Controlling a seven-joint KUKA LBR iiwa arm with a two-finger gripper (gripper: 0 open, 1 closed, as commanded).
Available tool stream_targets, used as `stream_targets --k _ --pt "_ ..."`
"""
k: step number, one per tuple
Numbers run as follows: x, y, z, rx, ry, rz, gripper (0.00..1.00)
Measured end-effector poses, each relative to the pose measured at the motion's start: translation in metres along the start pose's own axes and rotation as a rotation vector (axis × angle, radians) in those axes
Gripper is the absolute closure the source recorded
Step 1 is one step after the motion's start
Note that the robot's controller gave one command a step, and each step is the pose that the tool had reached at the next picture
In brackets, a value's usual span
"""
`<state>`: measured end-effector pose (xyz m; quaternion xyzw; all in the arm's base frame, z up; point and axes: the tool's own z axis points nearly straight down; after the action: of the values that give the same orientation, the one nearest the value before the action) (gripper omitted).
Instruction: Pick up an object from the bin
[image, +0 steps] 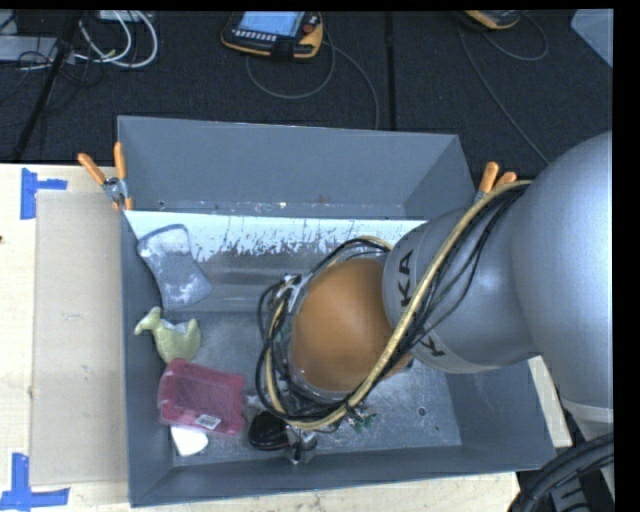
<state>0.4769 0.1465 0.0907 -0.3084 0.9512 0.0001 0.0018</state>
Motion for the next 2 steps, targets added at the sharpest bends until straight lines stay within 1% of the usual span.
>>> stream_targets --k 2 --pt "0.0001 0.0 0.0001 -0.001 0.0 0.003 1.0"
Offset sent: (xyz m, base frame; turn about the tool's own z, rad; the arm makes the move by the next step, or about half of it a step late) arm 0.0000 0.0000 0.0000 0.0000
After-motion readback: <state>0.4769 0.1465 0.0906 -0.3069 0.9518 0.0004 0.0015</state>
